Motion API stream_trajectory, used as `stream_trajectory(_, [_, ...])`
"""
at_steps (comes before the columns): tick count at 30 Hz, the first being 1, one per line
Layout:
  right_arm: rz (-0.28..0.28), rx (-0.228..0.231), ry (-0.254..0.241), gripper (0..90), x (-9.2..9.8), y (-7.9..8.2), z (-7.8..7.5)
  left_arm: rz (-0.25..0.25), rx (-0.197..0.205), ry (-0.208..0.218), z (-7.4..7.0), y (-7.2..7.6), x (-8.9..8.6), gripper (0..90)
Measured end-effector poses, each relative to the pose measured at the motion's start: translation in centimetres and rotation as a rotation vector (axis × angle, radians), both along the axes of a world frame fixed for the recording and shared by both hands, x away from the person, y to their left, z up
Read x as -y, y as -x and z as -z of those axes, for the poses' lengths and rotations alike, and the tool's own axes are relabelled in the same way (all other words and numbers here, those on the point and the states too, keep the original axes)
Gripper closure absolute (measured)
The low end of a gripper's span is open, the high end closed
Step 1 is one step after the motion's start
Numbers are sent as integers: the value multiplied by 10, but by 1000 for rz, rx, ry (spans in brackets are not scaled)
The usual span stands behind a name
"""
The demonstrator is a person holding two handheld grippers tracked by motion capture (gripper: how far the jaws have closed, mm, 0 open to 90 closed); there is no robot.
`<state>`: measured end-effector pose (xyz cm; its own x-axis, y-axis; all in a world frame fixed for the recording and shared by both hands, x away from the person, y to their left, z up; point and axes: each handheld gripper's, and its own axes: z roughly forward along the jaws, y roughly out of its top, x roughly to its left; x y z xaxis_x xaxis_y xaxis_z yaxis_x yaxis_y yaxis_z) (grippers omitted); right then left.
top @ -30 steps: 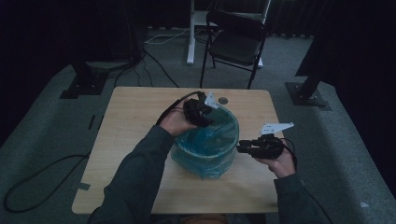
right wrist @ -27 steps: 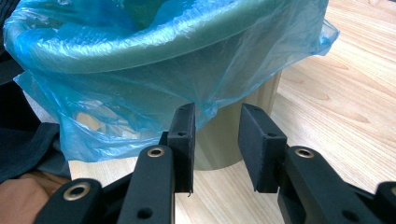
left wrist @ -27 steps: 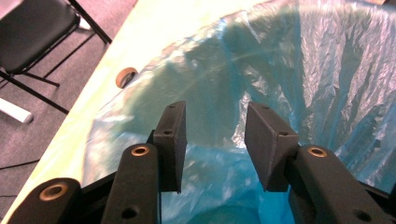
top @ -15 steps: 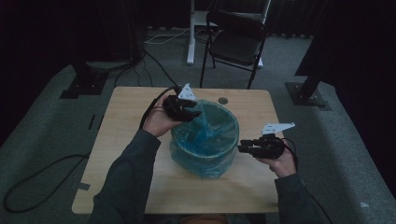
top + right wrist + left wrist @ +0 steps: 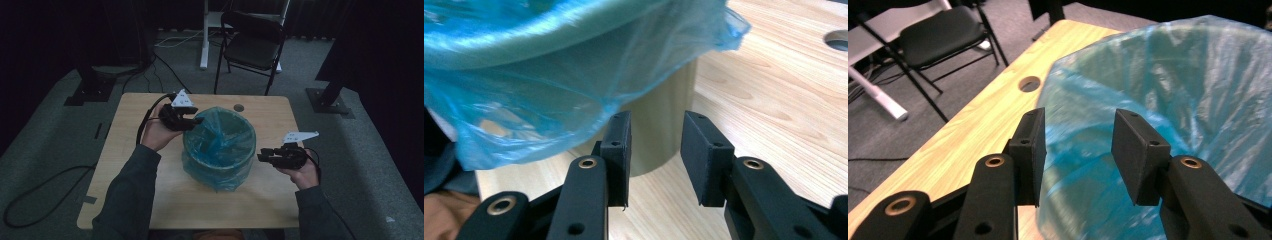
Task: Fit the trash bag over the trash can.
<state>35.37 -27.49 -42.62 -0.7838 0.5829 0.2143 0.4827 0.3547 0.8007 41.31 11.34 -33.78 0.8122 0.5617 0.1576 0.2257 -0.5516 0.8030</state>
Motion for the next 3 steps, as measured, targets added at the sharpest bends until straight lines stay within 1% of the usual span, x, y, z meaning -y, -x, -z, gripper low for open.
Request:
stream_trajectory(2, [17, 5, 21, 626, 2, -2, 2, -30, -2, 17, 4, 0, -10, 567])
stream_trajectory(3, [27, 7, 31, 616, 2, -3, 3, -55, 1, 24, 7, 1, -17, 564])
